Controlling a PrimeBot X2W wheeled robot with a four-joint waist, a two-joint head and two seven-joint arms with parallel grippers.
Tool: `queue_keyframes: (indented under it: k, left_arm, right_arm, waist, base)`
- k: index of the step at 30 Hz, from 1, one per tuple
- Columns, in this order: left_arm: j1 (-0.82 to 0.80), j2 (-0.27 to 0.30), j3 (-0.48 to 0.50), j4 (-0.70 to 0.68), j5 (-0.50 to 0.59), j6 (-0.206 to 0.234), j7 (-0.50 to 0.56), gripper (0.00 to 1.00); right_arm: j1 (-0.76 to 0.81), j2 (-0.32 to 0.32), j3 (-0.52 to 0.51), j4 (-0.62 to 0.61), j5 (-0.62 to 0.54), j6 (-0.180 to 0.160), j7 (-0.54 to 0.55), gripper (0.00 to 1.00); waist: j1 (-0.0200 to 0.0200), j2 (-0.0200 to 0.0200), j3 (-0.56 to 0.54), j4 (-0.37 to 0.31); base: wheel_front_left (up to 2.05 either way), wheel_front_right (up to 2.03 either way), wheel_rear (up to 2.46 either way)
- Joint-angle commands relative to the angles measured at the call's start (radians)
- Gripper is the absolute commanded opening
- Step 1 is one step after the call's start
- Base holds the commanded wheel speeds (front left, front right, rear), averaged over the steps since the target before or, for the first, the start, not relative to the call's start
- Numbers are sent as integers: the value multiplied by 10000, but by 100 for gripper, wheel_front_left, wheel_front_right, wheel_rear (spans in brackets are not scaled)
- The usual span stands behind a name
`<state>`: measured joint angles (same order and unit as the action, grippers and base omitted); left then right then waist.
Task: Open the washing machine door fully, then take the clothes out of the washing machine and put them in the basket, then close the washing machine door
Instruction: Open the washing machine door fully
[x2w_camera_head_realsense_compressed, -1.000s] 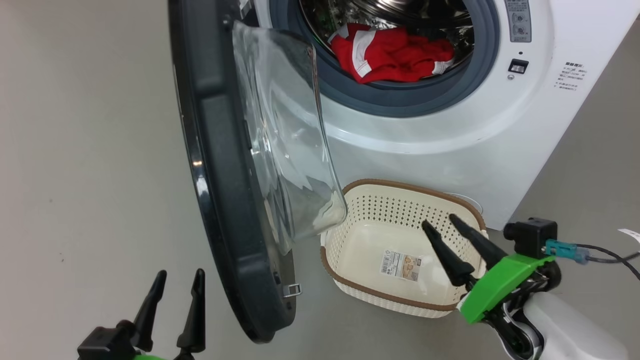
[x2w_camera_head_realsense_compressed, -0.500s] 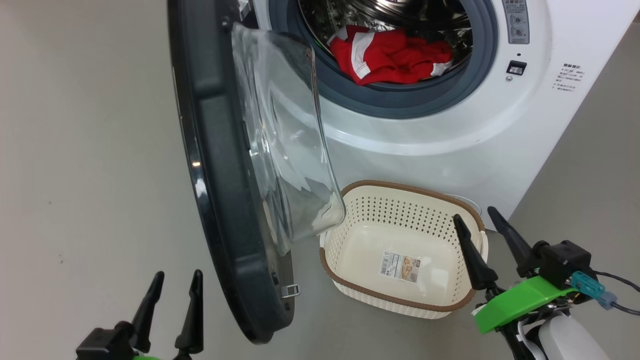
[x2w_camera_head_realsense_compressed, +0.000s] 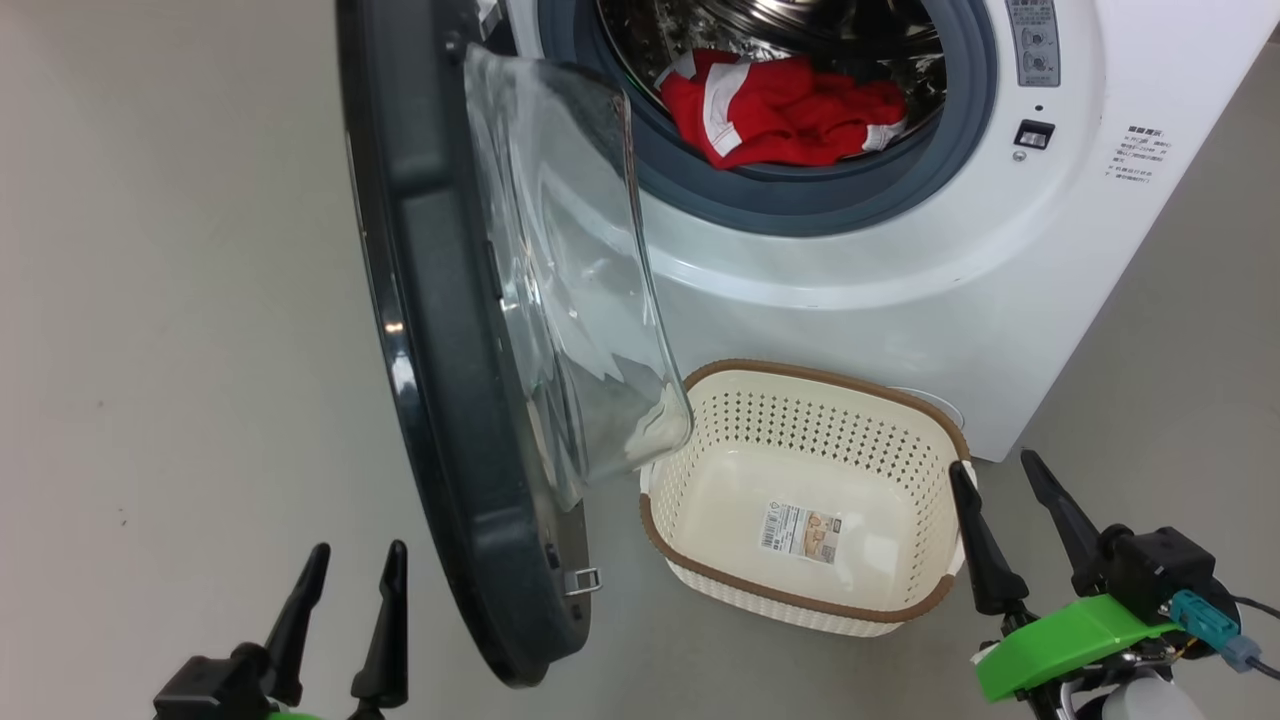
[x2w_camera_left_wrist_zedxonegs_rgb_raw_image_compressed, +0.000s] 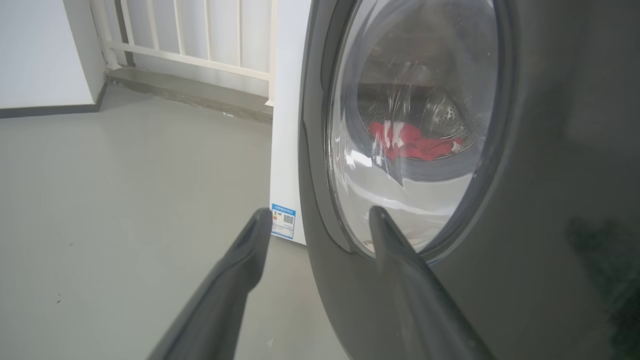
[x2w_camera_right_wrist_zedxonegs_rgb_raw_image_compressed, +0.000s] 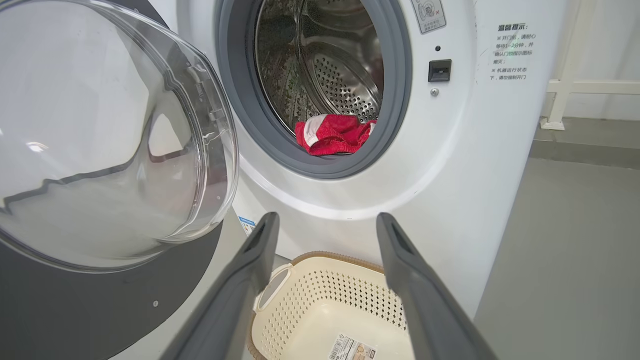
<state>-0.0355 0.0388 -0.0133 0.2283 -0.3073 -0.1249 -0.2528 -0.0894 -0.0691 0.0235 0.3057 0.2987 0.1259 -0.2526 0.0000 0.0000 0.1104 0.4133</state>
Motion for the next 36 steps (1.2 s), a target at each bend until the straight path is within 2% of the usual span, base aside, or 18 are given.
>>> queue_keyframes:
  k: [1, 13, 14, 15, 16, 20, 24, 28, 32, 35, 36]
  left_arm:
    - [-53, 114, 311, -182, 56, -56, -90, 100]
    - [-161, 114, 353, -166, 0, -57, -90, 100]
    - [-174, 114, 354, -165, -12, -57, -90, 42]
    - [-191, 114, 366, -173, -45, -57, -90, 5]
    - [-216, 114, 401, -196, -131, -57, -90, 0]
    - [-338, 114, 625, -529, -292, -57, -90, 0]
    - [-668, 114, 1091, -2065, -411, -57, -90, 0]
    - [-927, 114, 1156, -4202, -679, -54, -90, 0]
    - [-851, 114, 297, -5839, -661, -55, -90, 0]
    - [-568, 114, -895, -6247, -611, -56, -90, 0]
    - [-568, 114, -895, -6247, -611, -56, -90, 0]
  right_arm:
    - [-16, 0, 163, -203, -131, 48, -91, 100]
    - [36, 108, 50, -168, -229, 48, -91, 100]
    - [37, 113, 50, -167, -234, 48, -91, 100]
    - [40, 118, 51, -167, -240, 48, -91, 100]
    - [42, 122, 58, -166, -245, 48, -91, 100]
    - [61, 136, 93, -159, -263, 48, -91, 100]
    - [62, 147, 69, -169, -273, 48, -91, 100]
    - [40, 152, 47, -195, -311, 48, -91, 100]
    - [11, 154, 45, -211, -351, 48, -91, 100]
    - [-39, 156, 82, -204, -359, 48, -91, 100]
    - [-39, 156, 82, -204, -359, 48, -91, 100]
  waist:
    - [0, 0, 14, 0]
    - [0, 0, 78, -6]
    - [0, 0, 76, 1]
    - [0, 0, 72, 9]
    - [0, 0, 68, 17]
    - [0, 0, 28, 56]
    - [0, 0, 13, 111]
    - [0, 0, 43, 146]
    - [0, 0, 65, 146]
    - [0, 0, 93, 118]
    - [0, 0, 93, 118]
  base:
    - [0, 0, 0]
    - [0, 0, 0]
    - [0, 0, 0]
    - [0, 0, 0]
    - [0, 0, 0]
    - [0, 0, 0]
    - [0, 0, 0]
    - [0, 0, 0]
    - [0, 0, 0]
    - [0, 0, 0]
    - [0, 0, 0]
